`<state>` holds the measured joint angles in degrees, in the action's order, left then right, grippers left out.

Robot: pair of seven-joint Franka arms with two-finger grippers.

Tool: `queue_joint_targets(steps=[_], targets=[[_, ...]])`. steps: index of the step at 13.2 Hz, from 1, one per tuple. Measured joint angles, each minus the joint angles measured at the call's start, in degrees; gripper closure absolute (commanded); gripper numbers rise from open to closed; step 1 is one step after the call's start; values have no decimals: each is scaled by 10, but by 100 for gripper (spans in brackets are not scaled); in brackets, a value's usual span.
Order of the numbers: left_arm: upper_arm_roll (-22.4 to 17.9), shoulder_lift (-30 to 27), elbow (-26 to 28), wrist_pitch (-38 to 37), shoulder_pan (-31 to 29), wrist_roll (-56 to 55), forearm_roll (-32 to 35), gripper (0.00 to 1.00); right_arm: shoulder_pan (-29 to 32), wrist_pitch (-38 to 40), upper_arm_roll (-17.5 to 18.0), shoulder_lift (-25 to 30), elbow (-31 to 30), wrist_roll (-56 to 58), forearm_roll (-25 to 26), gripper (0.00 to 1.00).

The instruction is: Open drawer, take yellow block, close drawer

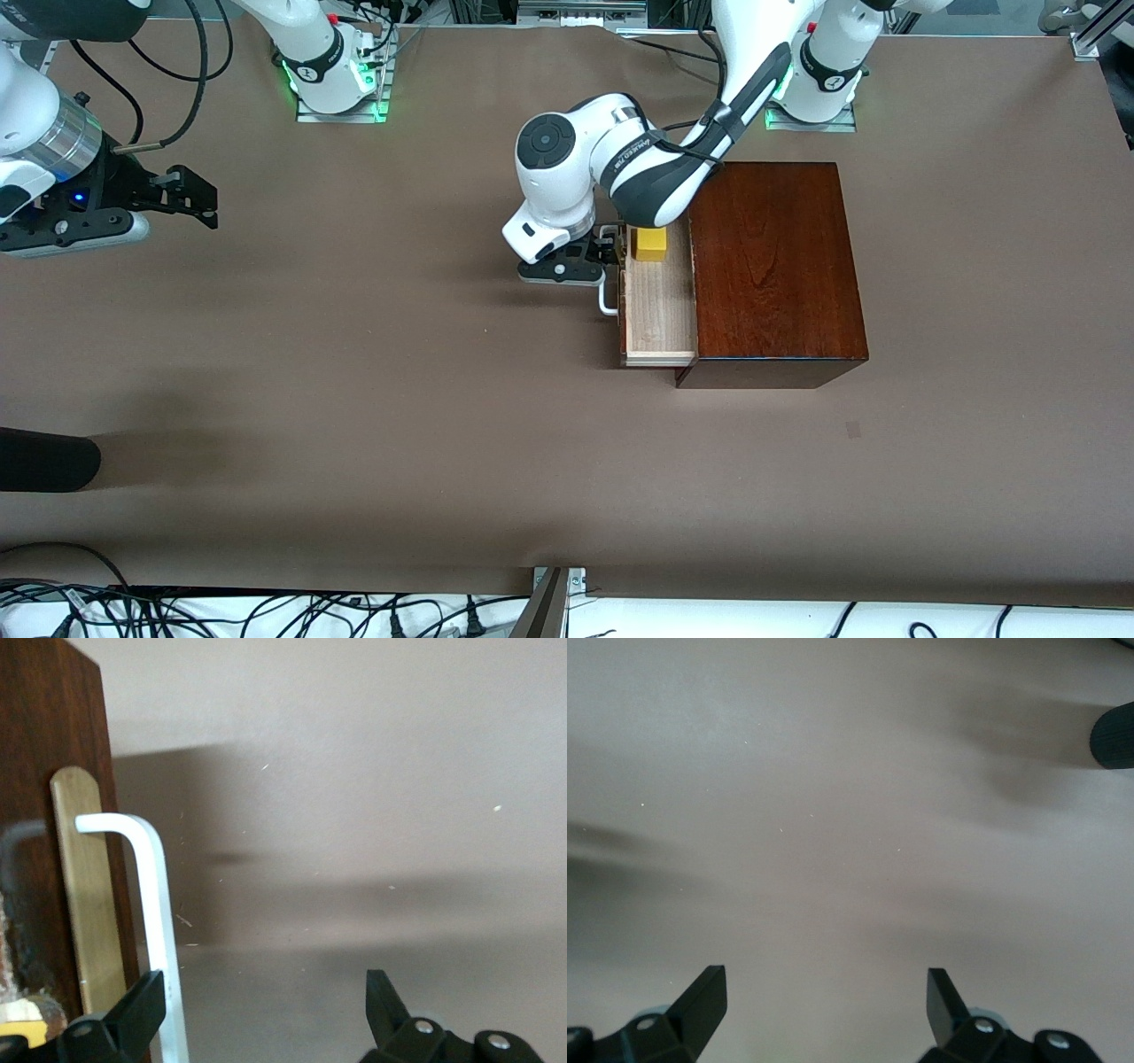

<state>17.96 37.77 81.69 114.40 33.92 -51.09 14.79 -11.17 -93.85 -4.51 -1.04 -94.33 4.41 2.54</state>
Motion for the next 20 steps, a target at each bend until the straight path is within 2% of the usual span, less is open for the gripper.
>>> queue_joint_targets(steps=[3, 8, 13, 16, 19, 20], targets=[[0, -4, -22, -28, -1, 0, 0, 0, 0, 0, 0, 0, 0, 0, 0, 0], [-9, -49, -68, -181, -13, 54, 1, 0, 0, 0, 0, 0, 0, 0, 0, 0], [-13, -140, -82, -292, -126, 176, 1, 0, -3, 0, 3, 0, 0, 0, 0, 0], [-13, -181, -82, -336, -194, 281, -4, 0, -25, 0, 9, 0, 3, 0, -1, 0], [-20, -213, -74, -345, -265, 365, -67, 0, -43, -1, 34, 0, 7, 0, -5, 0], [-33, -229, -59, -344, -283, 389, -89, 0, -49, -1, 42, 0, 7, 0, -6, 0]])
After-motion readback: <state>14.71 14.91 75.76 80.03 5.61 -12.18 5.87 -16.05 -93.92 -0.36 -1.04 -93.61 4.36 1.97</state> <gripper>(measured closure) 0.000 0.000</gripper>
